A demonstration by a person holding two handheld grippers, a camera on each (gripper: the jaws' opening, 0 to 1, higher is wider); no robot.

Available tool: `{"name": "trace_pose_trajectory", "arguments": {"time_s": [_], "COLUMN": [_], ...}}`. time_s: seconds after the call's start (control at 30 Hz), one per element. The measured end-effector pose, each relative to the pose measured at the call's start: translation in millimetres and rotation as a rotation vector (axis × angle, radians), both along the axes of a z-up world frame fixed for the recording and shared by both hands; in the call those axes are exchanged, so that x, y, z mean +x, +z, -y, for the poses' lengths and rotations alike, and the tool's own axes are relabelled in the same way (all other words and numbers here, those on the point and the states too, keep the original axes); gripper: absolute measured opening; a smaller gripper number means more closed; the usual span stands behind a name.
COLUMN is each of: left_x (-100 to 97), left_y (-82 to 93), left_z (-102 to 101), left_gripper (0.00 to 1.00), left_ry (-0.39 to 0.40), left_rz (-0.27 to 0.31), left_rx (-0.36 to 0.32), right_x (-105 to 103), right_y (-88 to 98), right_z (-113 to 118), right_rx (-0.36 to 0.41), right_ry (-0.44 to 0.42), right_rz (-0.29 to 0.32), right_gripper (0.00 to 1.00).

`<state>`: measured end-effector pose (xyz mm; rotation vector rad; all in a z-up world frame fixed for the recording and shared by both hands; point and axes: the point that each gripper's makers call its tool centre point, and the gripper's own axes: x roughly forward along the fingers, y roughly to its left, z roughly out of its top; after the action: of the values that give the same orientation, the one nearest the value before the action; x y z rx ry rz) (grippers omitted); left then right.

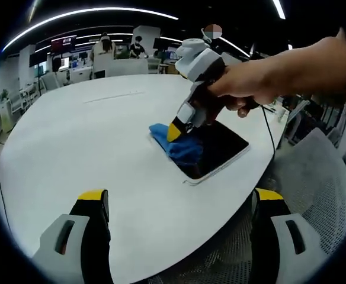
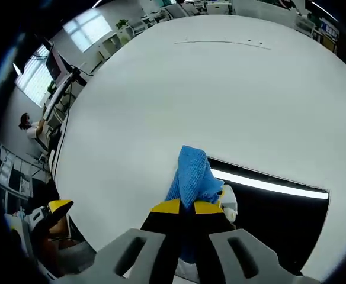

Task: Wipe the mirror surface with the cleaning cloth until all visible marks leave the cleaned area.

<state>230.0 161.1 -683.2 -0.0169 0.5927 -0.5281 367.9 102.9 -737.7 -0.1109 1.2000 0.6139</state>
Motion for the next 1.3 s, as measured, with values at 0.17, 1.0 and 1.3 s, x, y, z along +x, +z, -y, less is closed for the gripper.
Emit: {"name": "trace_pose_trajectory", "arguments": {"time_s": [0.17, 1.0, 1.3], "left_x": [0.0, 0.8, -0.6], "left_y": [-0.5, -3.6, -5.5], "left_z": [0.0, -2.5, -0.5], "left_gripper": [0.99, 0.99, 0.99], "left_ry": [-0.004, -0.005, -0.024], "left_rz": [0.002, 0.006, 0.002], "left_rx": [0.000, 0.008, 0.025], "right_x": [15.5, 28.6, 37.6], "right_y": [-2.8, -0.2, -6.1], "right_z": [-1.8, 14.3, 29.4], "right_rx": [-0.017, -0.041, -0.062], "right_ry": [0.018, -0.004, -0.017], "right_rz": [0.019, 0.014, 0.001], "right_gripper": [0.00, 0.00, 0.00]}}
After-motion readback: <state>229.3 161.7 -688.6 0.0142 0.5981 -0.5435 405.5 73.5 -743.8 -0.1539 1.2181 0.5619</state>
